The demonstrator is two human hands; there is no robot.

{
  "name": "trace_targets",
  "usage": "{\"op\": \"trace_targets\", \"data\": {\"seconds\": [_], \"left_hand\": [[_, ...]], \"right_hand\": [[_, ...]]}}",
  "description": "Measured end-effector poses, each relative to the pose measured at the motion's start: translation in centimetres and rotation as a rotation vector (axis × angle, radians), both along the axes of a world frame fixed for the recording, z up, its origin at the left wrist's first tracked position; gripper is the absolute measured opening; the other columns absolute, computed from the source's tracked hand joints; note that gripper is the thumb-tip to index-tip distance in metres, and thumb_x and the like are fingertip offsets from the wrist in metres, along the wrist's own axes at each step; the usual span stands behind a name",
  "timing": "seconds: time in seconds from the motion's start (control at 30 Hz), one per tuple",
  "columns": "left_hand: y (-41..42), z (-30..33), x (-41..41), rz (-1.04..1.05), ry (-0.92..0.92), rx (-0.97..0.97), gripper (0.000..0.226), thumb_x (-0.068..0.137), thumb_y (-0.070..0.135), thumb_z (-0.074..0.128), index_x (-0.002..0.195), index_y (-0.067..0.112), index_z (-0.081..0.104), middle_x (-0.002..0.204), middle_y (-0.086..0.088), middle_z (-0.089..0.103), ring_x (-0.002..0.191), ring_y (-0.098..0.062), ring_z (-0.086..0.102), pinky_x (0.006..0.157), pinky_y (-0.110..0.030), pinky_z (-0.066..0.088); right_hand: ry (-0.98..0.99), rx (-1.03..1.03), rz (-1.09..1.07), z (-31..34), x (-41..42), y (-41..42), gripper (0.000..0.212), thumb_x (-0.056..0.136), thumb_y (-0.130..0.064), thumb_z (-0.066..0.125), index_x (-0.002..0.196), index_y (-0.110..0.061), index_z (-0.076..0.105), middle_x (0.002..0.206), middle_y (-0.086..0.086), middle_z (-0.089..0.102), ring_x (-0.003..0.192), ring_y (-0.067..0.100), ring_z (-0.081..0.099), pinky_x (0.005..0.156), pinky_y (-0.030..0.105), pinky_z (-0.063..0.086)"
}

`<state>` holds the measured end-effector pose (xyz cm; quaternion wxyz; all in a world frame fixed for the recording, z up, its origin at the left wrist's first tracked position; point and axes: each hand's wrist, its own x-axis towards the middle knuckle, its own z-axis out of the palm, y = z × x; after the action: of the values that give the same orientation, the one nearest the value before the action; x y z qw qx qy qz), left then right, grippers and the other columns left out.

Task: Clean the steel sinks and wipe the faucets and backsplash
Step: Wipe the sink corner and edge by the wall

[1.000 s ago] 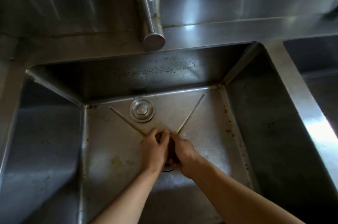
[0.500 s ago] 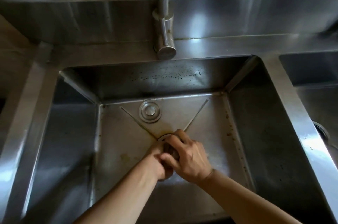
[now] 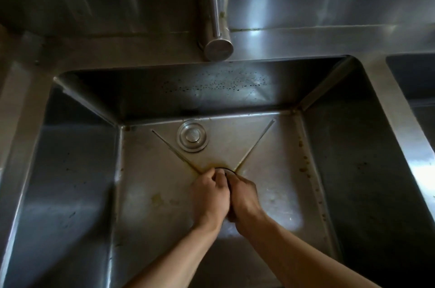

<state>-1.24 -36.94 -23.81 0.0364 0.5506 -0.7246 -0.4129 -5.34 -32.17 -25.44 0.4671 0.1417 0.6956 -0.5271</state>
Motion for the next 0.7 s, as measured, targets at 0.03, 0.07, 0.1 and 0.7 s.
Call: {"op": "trace_targets", "data": {"seconds": [0.03, 0.07, 0.1, 0.7], "left_hand": [[-0.2, -0.5, -0.1, -0.038, 0.019, -0.043, 0.027, 0.097, 0.02, 0.047, 0.082, 0.007, 0.066, 0.09, -0.015, 0.069, 0.082, -0.029, 0.059, 0.058, -0.021, 0.021], [-0.3, -0.9, -0.1, -0.07, 0.04, -0.069, 0.028, 0.097, 0.02, 0.048, 0.075, 0.009, 0.062, 0.084, -0.015, 0.068, 0.073, -0.027, 0.055, 0.057, -0.022, 0.021], [-0.4, -1.3, -0.2, -0.106, 0.058, -0.086, 0.029, 0.097, 0.02, 0.048, 0.071, 0.013, 0.058, 0.079, -0.013, 0.067, 0.066, -0.022, 0.05, 0.056, -0.023, 0.022], [-1.7, -5.8, 0.4, -0.49, 0.12, -0.263, 0.034, 0.086, 0.036, 0.041, 0.071, 0.025, 0.07, 0.069, 0.002, 0.069, 0.063, -0.019, 0.062, 0.058, -0.021, 0.031]], "right_hand": [[-0.103, -0.018, -0.046, -0.4, -0.1, -0.3, 0.026, 0.095, -0.016, 0.048, 0.087, -0.007, 0.071, 0.081, 0.014, 0.069, 0.08, 0.027, 0.066, 0.061, 0.029, 0.05], [-0.202, -0.039, -0.088, -0.9, -0.2, -0.5, 0.027, 0.096, -0.016, 0.046, 0.087, -0.005, 0.069, 0.083, 0.017, 0.067, 0.087, 0.031, 0.065, 0.067, 0.032, 0.051], [-0.293, -0.062, -0.112, -1.3, -0.3, -0.6, 0.028, 0.098, -0.017, 0.043, 0.088, -0.005, 0.066, 0.085, 0.017, 0.065, 0.093, 0.033, 0.063, 0.072, 0.034, 0.049], [-0.654, 0.148, 0.087, -4.1, -1.8, 0.3, 0.049, 0.096, -0.04, 0.042, 0.056, -0.012, 0.046, 0.034, 0.003, 0.046, 0.026, 0.011, 0.044, 0.029, 0.016, 0.03]]}}
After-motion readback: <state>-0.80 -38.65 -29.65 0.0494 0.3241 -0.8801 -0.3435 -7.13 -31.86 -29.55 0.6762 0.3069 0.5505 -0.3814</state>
